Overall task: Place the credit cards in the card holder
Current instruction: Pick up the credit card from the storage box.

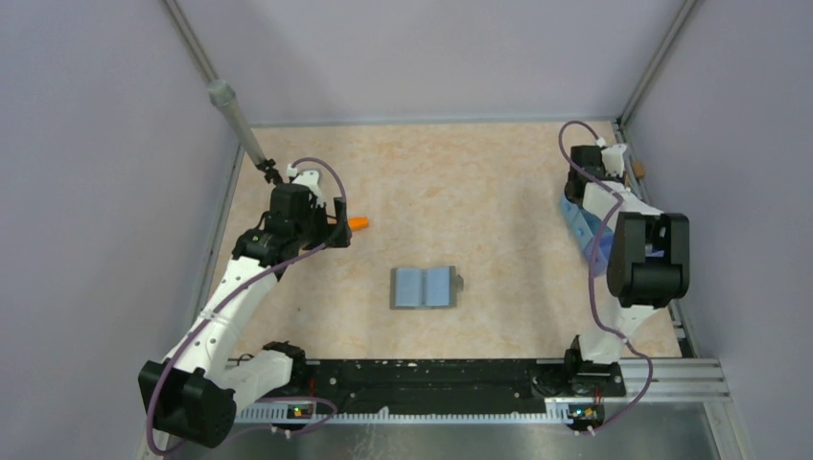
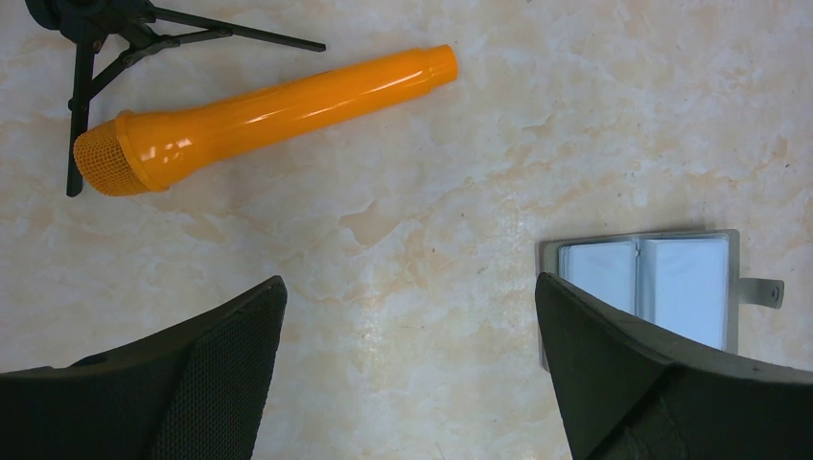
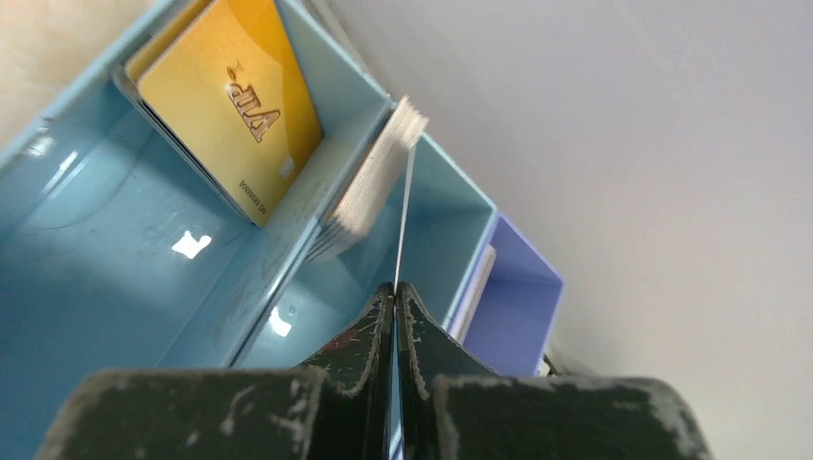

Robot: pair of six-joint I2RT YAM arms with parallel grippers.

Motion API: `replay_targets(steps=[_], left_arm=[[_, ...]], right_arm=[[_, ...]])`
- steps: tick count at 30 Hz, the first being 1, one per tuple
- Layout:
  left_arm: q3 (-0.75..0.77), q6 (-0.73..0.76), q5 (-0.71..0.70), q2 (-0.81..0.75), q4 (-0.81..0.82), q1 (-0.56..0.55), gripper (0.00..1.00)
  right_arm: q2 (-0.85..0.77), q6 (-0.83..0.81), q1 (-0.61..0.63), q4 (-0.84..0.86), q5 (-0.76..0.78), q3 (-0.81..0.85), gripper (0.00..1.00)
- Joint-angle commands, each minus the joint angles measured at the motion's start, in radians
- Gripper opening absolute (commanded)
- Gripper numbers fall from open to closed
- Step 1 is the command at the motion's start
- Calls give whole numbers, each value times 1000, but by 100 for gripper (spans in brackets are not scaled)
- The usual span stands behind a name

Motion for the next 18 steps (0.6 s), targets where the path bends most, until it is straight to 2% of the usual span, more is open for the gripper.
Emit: replay_targets(steps=[1,4,13,18], left_arm=[[-10,8,10,-26,31,5,99],[-10,8,10,-28,31,5,99],[-10,10,10,-29,34,5,99],[-10,9,25,-31,34,5,99]], right_arm=[[-136,28,41,-42,49,29,0],[-166,55,42,-99,53,52,0],[-293,67,156,-165,33,117,0],[-380,75,245,-216,-38,146,0]])
